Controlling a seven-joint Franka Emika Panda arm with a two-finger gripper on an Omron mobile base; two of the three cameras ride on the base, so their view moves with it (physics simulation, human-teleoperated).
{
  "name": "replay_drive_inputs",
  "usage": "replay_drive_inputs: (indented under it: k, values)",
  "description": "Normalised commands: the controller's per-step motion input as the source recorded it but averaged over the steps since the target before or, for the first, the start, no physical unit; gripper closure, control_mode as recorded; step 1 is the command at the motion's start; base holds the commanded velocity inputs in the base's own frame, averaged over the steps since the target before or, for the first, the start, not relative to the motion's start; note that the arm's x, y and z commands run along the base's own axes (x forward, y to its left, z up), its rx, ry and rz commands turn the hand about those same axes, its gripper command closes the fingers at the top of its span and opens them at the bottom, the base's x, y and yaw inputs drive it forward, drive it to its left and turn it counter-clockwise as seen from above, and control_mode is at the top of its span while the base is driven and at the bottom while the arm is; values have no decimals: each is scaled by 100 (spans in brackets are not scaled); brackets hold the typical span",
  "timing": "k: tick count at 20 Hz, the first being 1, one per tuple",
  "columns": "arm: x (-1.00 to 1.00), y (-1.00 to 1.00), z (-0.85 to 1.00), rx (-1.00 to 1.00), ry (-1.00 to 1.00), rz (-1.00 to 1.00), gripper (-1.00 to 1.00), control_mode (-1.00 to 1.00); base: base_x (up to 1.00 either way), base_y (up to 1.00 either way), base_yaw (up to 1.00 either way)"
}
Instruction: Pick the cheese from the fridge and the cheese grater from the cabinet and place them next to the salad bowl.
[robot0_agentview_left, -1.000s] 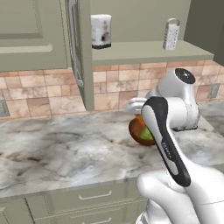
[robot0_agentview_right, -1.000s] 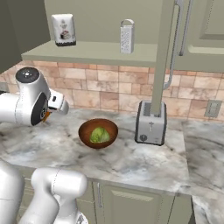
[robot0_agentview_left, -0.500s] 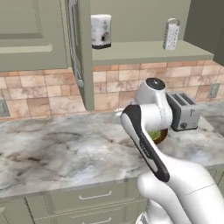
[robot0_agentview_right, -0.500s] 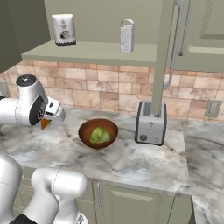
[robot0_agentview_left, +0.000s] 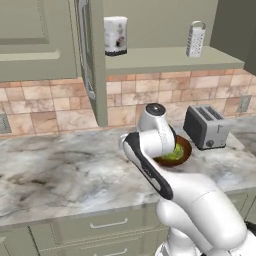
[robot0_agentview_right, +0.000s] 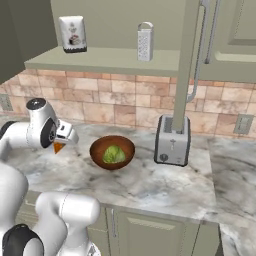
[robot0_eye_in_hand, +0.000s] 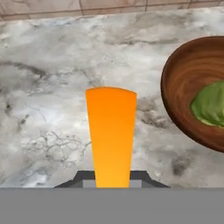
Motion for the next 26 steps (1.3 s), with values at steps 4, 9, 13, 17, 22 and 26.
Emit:
replay_drive_inputs:
  k: [4, 9, 13, 17, 22, 26]
  values:
    - [76, 9, -34, -2, 8, 0, 100, -100, 0, 0, 0]
    - [59, 11, -29, -7, 5, 0, 100, -100, 0, 0, 0]
    - [47, 8, -33, -8, 9, 0, 100, -100, 0, 0, 0]
    - [27, 8, -35, -7, 13, 0, 100, -100, 0, 0, 0]
    - [18, 0, -33, 0, 14, 0, 100, -100, 0, 0, 0]
    - [7, 0, -38, 0, 6, 2, 100, -100, 0, 0, 0]
